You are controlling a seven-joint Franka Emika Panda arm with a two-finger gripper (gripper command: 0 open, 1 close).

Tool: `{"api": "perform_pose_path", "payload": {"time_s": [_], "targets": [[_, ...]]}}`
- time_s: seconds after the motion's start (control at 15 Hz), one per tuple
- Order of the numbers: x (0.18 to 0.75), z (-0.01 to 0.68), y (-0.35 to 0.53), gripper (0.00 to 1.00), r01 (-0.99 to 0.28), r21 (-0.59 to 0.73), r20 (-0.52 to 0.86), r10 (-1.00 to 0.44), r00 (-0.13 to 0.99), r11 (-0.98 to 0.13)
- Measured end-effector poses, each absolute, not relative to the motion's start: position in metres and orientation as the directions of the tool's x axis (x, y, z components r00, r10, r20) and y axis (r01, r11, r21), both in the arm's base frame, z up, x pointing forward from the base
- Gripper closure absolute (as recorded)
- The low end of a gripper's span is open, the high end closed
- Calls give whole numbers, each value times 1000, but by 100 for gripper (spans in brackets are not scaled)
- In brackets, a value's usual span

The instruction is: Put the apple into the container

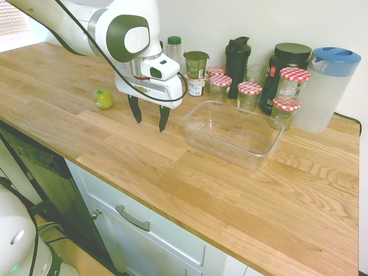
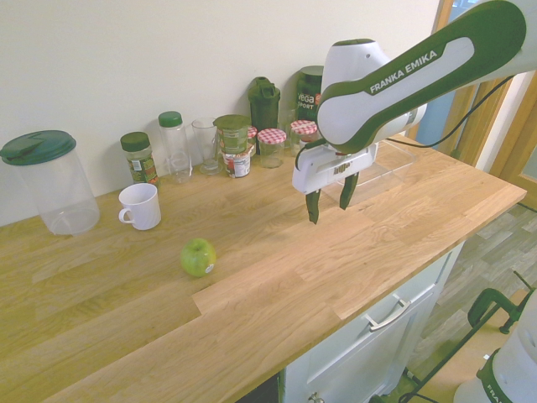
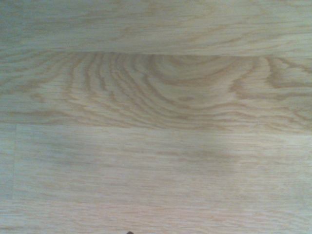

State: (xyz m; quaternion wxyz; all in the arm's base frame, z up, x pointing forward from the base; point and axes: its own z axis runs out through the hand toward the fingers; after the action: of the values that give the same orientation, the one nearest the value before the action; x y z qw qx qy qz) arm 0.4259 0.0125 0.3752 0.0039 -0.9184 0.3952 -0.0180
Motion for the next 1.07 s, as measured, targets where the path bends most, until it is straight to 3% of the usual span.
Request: {"api": "perform_pose_path", "payload": {"time_s": [0.27,0.53,0.8,1.07], "targets": [[432,388,33,0,-697,-38,45,-698,715,-716],[444,448,141,0,-608,-94,67,-614,786,-789],[461,442,265,0,-410,-83,92,-416,904,-908],[496,401,301,0,-241,-21,107,-242,964,-970]]}}
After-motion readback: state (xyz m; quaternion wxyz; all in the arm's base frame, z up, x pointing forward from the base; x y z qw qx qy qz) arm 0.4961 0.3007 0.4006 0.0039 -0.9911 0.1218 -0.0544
